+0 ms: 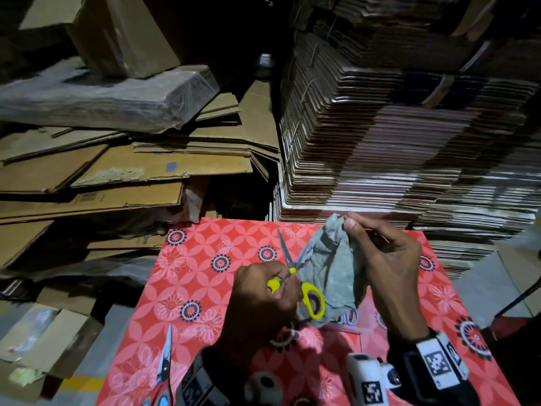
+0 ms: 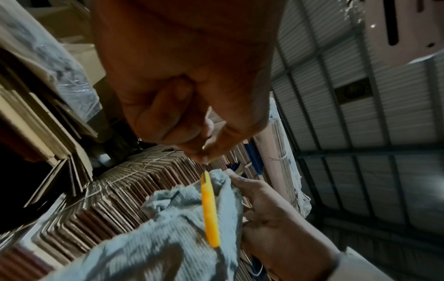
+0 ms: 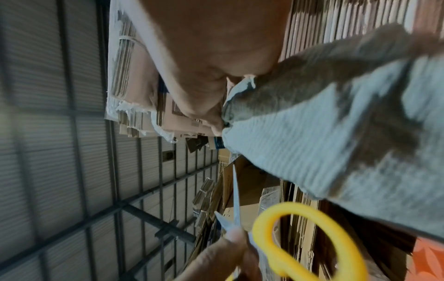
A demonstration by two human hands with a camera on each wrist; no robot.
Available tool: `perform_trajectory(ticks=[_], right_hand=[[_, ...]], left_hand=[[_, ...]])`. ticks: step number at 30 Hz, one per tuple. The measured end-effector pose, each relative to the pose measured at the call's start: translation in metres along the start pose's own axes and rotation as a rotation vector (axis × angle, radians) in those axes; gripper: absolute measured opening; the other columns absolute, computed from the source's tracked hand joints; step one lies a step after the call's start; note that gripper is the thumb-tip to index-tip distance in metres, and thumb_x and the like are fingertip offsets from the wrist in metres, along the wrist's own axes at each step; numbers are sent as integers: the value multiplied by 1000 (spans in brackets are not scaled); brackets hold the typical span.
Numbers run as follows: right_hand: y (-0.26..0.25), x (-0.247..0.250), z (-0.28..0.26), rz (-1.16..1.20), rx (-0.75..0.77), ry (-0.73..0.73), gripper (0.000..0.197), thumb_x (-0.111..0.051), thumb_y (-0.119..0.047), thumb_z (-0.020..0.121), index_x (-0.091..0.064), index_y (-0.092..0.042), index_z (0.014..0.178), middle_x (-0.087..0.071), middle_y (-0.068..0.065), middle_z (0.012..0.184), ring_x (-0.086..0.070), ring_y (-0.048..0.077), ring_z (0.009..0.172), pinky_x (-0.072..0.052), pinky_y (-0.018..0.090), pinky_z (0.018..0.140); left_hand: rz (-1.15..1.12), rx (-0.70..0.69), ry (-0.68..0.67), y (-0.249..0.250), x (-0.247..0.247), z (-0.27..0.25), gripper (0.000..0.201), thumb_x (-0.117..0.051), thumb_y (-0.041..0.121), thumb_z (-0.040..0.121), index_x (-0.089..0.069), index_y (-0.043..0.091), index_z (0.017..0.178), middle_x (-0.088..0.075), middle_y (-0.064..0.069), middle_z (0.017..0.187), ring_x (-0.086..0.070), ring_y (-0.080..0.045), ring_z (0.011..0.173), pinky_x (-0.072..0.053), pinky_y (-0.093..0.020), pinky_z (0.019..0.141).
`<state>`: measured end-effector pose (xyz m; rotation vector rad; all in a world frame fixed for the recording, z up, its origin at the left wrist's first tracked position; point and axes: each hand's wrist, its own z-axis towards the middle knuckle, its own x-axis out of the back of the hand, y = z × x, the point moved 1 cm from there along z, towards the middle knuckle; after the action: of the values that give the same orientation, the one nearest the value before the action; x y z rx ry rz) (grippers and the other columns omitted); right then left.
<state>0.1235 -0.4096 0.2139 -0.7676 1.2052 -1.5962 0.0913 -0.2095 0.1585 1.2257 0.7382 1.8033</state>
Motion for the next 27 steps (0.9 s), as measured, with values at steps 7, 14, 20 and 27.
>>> perform_trajectory(ticks=[7, 14, 20, 27], right_hand=[[-9, -5, -32, -32, 94, -315, 71, -90, 4, 74, -68, -26, 135, -67, 4, 119, -72, 23, 95, -57, 26, 88], [2, -23, -43, -276, 244, -235, 43, -90, -1, 75, -79, -33, 102, -71, -15, 98, -71, 13, 86, -57, 25, 75], [14, -20, -12, -212, 155, -97, 29, -84, -3, 81, -79, -28, 97, -74, -5, 95, -72, 17, 86, -59, 39, 77], [-7, -5, -13, 25, 102, -79, 26, -84, 3, 79, -78, -15, 95, -77, 2, 93, -68, 6, 78, -54, 18, 73]], left_hand=[[-186, 105, -7, -7, -6, 4, 31, -72, 42, 85, -58, 29, 60, -51, 10, 57, -44, -11, 57, -36, -29, 63], [-19, -76, -22, 14, -3, 2, 31, -58, 31, 84, -48, 21, 56, -36, 6, 50, -43, -29, 48, -34, -39, 49], [-23, -90, -89, 21, -2, -5, 30, -63, 31, 84, -56, 16, 58, -45, 11, 50, -47, -3, 53, -31, -5, 55], [-39, 35, 33, 2, 1, 4, 40, -64, 35, 80, -38, 27, 52, -35, 10, 48, -39, -14, 50, -30, -24, 59]])
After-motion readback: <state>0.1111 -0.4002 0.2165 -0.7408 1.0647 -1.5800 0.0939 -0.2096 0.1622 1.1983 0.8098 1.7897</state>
